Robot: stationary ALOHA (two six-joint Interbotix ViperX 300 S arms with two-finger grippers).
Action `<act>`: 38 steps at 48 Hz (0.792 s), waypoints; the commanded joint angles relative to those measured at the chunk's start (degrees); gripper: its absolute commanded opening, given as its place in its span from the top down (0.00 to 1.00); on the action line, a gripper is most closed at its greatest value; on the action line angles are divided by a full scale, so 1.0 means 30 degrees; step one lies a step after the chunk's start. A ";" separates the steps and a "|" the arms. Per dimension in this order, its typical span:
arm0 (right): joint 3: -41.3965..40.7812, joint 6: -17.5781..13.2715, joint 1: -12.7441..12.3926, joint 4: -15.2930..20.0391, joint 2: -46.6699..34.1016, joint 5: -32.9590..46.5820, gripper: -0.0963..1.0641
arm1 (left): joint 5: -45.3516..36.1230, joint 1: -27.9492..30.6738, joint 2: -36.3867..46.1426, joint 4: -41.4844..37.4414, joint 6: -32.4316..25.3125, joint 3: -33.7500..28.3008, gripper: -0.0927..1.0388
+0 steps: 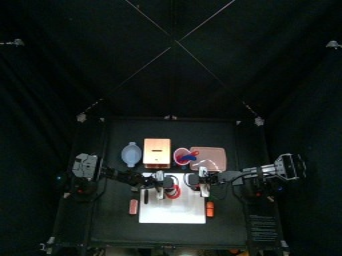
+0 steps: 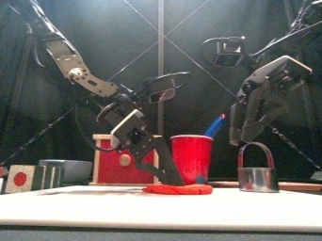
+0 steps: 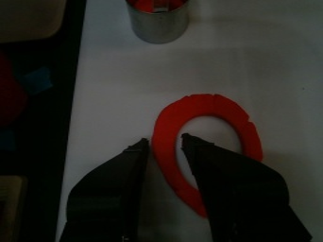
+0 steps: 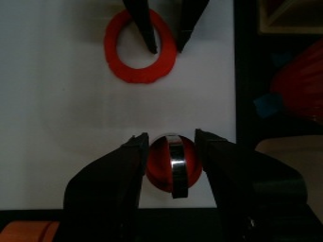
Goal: Get the cutter from the drawer then cut the dough then place the extra dough in the bowl
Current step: Place the extra dough in the bowl
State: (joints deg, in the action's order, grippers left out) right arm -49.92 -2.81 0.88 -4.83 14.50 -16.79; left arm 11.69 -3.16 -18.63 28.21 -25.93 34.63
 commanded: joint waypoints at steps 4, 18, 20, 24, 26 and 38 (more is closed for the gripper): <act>0.0146 -0.0029 0.0000 0.0029 0.0322 0.0146 0.22 | -0.0176 0.0059 0.0234 0.0000 0.0029 -0.0029 0.38; -0.0059 0.0029 -0.0146 0.0176 0.0322 0.0029 0.22 | -0.0234 0.0029 0.2783 -0.0264 -0.0059 -0.0352 0.39; -0.0059 -0.0029 -0.0146 0.0176 0.0381 0.0059 0.22 | -0.0146 -0.0059 0.3691 -0.0439 -0.0059 -0.0322 0.39; -0.0029 0.0029 -0.0205 0.0146 0.0469 0.0059 0.22 | -0.0146 -0.0088 0.5391 -0.0908 -0.0059 -0.0059 0.39; -0.0059 0.0029 -0.0293 0.0176 0.0498 0.0059 0.22 | -0.0088 -0.0088 0.6182 -0.1172 -0.0059 0.0176 0.39; -0.0117 0.0088 -0.0615 0.0029 0.0352 0.0059 0.22 | 0.1494 0.1553 1.1309 -0.3340 -0.0264 0.2432 0.39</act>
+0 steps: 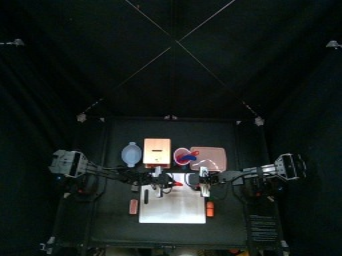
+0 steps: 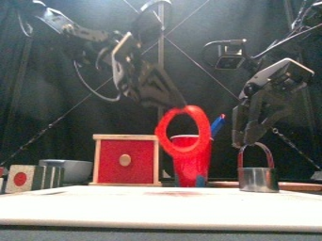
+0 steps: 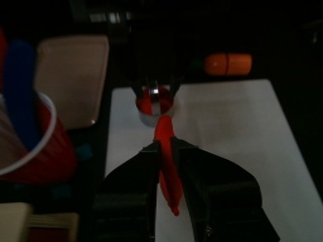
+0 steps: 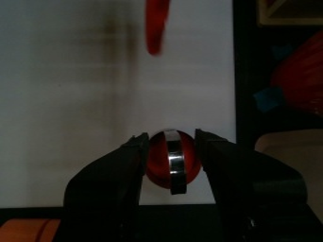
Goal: Get the cutter from the drawer then cut the dough then place the extra dough in the bowl
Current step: Place the extra dough in the bowl
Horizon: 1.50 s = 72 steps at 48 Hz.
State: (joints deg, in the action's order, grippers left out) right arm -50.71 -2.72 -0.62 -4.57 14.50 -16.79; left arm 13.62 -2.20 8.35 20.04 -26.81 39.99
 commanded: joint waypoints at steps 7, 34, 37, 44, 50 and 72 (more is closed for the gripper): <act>0.0176 0.0088 -0.0117 -0.0234 0.0352 0.0059 0.22 | 0.1729 0.3340 0.5625 -0.0703 0.0059 0.3076 0.39; 0.0264 0.0059 -0.0117 -0.2197 0.0293 0.0088 0.22 | 0.4160 0.9170 1.2744 0.3428 0.0176 1.1982 0.39; 0.0264 0.0059 -0.0146 -0.2197 0.0293 0.0059 0.22 | 0.4160 0.9170 1.2422 0.3691 0.0176 1.2334 0.37; 0.0381 0.0088 -0.0117 -0.2197 0.0293 0.0029 0.22 | 0.4248 0.9375 1.1279 0.4834 0.0205 1.2656 0.28; 0.0381 0.0059 -0.0117 -0.2197 0.0293 0.0000 0.22 | 0.4277 0.9434 1.0840 0.5361 0.0205 1.2686 0.13; 0.0937 0.0439 -0.0117 -0.4951 0.1494 0.2168 0.22 | 0.4482 0.5361 1.0781 0.3281 0.0264 1.1543 0.03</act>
State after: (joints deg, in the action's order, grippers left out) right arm -49.31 -1.14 -0.88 -14.77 15.29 -14.59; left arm 26.54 18.54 40.78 34.63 -26.10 76.38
